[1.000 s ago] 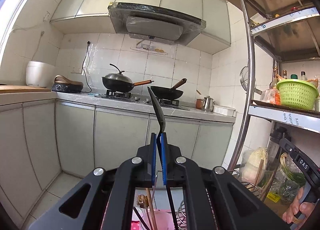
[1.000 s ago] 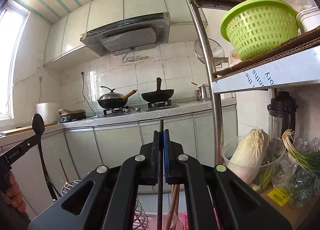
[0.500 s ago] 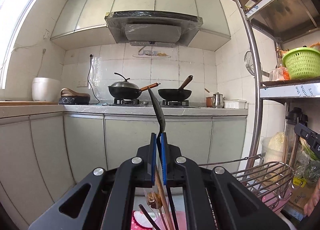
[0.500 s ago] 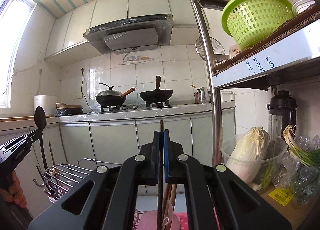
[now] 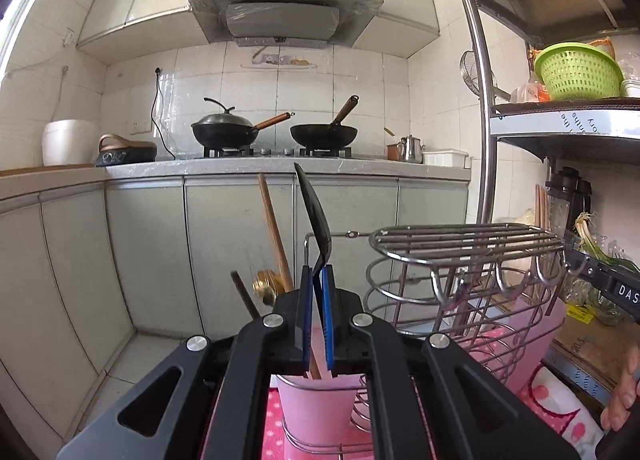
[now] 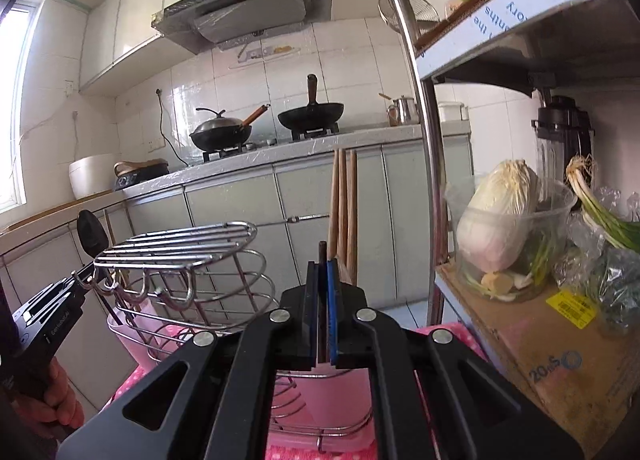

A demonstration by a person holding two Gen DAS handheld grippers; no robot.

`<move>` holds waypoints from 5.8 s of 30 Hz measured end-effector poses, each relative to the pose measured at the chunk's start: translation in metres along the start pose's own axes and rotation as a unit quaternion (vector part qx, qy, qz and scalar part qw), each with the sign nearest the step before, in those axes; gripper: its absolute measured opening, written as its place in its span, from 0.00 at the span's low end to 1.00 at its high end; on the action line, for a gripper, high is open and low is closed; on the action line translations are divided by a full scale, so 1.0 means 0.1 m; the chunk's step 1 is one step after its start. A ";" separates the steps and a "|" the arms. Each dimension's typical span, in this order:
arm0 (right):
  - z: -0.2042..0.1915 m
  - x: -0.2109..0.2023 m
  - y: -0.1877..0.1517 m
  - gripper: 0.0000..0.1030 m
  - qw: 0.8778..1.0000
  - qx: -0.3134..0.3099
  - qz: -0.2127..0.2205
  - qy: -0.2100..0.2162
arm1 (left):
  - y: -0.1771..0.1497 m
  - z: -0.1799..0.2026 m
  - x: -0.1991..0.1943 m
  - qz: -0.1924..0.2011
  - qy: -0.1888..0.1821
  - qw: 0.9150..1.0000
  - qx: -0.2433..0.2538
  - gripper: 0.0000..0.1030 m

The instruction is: Organize utensils

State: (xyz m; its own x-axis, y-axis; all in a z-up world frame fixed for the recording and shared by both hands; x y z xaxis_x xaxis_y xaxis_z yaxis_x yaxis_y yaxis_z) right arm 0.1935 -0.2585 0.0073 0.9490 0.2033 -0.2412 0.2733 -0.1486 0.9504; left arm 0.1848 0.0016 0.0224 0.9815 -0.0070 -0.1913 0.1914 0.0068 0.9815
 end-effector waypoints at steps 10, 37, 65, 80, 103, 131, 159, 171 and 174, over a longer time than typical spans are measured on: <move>0.08 0.03 -0.05 0.05 0.998 0.037 -0.040 0.012 | -0.24 -0.02 0.08 -0.060 -0.013 0.998 -0.016 0.04; -0.12 -0.42 0.04 0.50 0.995 0.035 -0.084 0.044 | 0.01 0.16 -0.52 -0.100 -0.086 0.990 -0.045 0.42; -0.52 -0.95 -0.69 0.59 0.987 -0.006 -0.154 0.033 | -0.45 0.31 -1.05 -0.188 -0.065 0.979 -0.054 0.52; -0.50 -1.04 -0.71 0.61 0.988 -0.014 -0.153 0.016 | -0.48 0.35 -1.12 -0.198 -0.038 0.979 -0.034 0.52; -0.55 -1.02 -0.72 0.61 0.987 -0.030 -0.159 0.009 | -0.50 0.33 -1.13 -0.205 -0.028 0.978 -0.031 0.52; -0.57 -1.00 -0.74 0.61 0.986 -0.029 -0.162 0.010 | -0.51 0.31 -1.10 -0.207 -0.027 0.978 -0.030 0.52; -0.56 -0.99 -0.74 0.61 0.987 -0.031 -0.160 0.008 | -0.52 0.31 -1.10 -0.204 -0.024 0.978 -0.027 0.52; -0.56 -0.98 -0.75 0.61 0.986 -0.034 -0.160 0.008 | -0.50 0.30 -1.11 -0.202 -0.024 0.979 -0.027 0.52; -0.56 -0.97 -0.76 0.61 0.986 -0.035 -0.161 0.008 | -0.50 0.29 -1.11 -0.202 -0.024 0.979 -0.027 0.52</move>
State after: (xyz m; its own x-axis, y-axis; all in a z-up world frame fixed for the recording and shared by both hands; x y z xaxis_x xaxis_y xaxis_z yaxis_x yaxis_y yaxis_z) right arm 0.0719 -0.2124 -0.0301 0.8113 0.2453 -0.5307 0.5488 -0.0069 0.8359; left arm 0.0659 -0.0274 -0.0057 0.8249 -0.0662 -0.5614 0.5646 0.0471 0.8240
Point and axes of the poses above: each gripper's, at about its wrist camera, not at the fingertips, and x roughly the way its jaws point, z to its right, y to its top, the point moved 10 cm from there along x, roughly the way its jaws point, and after that the axes turned 1 degree about y, right-handed, at the moved point
